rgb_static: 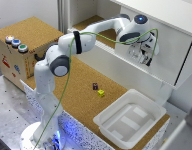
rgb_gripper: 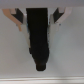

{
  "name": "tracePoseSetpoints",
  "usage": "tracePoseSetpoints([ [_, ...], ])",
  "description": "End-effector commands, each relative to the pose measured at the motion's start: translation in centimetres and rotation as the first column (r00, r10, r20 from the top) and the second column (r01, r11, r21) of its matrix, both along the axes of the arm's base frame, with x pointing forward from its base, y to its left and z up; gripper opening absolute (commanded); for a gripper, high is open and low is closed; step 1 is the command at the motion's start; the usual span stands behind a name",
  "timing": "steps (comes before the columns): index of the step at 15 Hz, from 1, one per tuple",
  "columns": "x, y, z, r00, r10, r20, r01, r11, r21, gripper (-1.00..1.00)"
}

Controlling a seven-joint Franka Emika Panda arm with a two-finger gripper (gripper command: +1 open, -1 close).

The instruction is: Move the sliding door to the left

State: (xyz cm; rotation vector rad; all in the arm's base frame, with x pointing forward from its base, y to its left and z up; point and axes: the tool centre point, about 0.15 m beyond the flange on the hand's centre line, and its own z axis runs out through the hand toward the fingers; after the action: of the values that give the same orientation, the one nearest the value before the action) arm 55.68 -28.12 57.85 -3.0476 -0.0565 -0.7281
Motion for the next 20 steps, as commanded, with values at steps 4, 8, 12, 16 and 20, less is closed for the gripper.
tracePoseSetpoints([
  [4, 1.8, 10.0, -4.8, 0.997, -0.06, 0.038, 0.065, 0.989, -0.136, -1.0],
  [8, 1.3, 13.1, -3.8, 0.995, -0.036, 0.093, 0.046, 0.993, -0.107, -1.0],
  [12, 1.4, 16.6, -4.3, 0.997, 0.019, 0.079, -0.01, 0.993, -0.12, -1.0],
  [16, 0.9, 20.7, -5.2, 0.998, 0.045, 0.051, -0.038, 0.99, -0.134, -1.0],
  [20, -0.3, 24.2, -5.4, 0.999, 0.027, 0.042, -0.02, 0.987, -0.158, -1.0],
])
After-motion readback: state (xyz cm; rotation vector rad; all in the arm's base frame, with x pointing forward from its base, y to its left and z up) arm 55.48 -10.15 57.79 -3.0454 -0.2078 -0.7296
